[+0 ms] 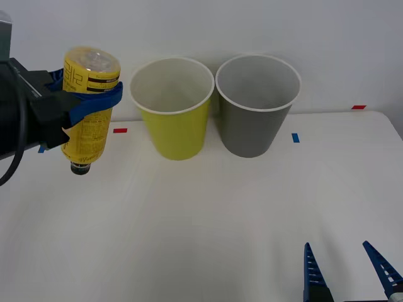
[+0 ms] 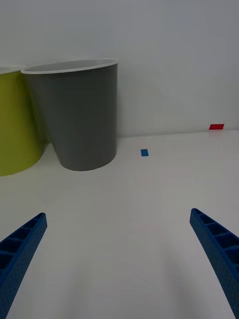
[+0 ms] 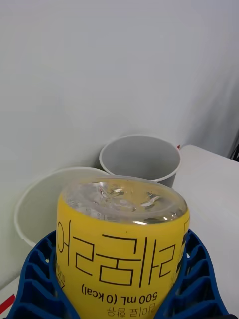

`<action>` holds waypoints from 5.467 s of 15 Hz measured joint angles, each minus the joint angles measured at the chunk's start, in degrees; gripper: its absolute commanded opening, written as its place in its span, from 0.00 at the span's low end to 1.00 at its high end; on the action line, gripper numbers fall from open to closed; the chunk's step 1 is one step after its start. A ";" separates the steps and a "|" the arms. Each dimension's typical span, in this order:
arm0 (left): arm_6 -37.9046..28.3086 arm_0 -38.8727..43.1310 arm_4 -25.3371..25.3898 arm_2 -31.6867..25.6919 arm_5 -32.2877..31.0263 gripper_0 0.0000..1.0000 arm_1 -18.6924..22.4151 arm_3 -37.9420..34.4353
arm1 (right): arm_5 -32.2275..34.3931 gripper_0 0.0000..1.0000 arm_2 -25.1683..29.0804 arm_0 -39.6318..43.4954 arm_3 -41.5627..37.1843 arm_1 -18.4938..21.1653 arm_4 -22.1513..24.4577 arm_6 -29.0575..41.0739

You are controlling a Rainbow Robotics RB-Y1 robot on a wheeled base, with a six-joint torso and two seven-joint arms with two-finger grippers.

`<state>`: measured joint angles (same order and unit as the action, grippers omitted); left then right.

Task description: Put cans in the gray bin and PET bottles in the light green bin.

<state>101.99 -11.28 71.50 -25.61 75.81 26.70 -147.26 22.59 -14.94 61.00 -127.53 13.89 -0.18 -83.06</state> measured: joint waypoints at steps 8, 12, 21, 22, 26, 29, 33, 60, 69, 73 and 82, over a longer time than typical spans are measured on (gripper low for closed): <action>-1.33 -6.89 -8.95 0.24 -2.10 0.00 -2.96 0.16 | 0.00 1.00 0.00 0.00 0.00 0.00 0.00 0.00; -2.23 -13.52 -11.81 3.98 -4.05 0.00 -4.58 7.62 | 0.00 1.00 0.00 0.00 0.00 0.00 0.00 0.00; -7.31 -27.40 -28.80 17.09 -6.47 0.00 -8.55 19.65 | 0.00 1.00 0.00 0.00 0.00 0.00 0.00 0.00; -9.09 -27.76 -30.14 18.15 -7.33 0.00 -8.96 20.48 | 0.00 1.00 0.00 0.00 0.00 0.00 0.00 0.00; -10.89 -29.48 -35.98 24.53 -18.55 0.00 -9.96 29.17 | 0.00 1.00 0.00 0.00 0.00 0.00 0.00 0.00; -10.87 -30.50 -36.74 27.10 -26.22 0.00 -10.08 35.13 | 0.00 1.00 0.00 0.00 0.00 0.00 0.00 0.00; -9.40 -30.64 -37.80 28.96 -34.15 0.00 -10.02 40.67 | 0.00 1.00 0.00 0.00 0.00 0.00 0.00 0.00; -6.69 -30.48 -38.23 33.48 -44.61 1.00 -8.73 47.60 | 0.00 1.00 0.00 0.00 0.00 0.00 0.00 0.00; -8.16 -30.17 -35.77 33.44 -40.32 1.00 -3.75 43.11 | 0.00 1.00 0.00 0.00 0.00 0.00 0.00 0.00; -8.64 -23.21 -34.69 31.07 -36.99 1.00 -1.77 32.87 | 0.00 1.00 0.00 0.00 0.00 0.00 0.00 0.00; -10.09 -2.82 -32.60 21.12 -31.43 1.00 1.03 13.89 | 0.00 1.00 0.00 0.00 0.00 0.00 0.00 0.00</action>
<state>91.90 -14.10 38.90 -4.50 44.38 27.73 -133.37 22.59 -14.94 61.00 -127.53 13.89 -0.18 -83.06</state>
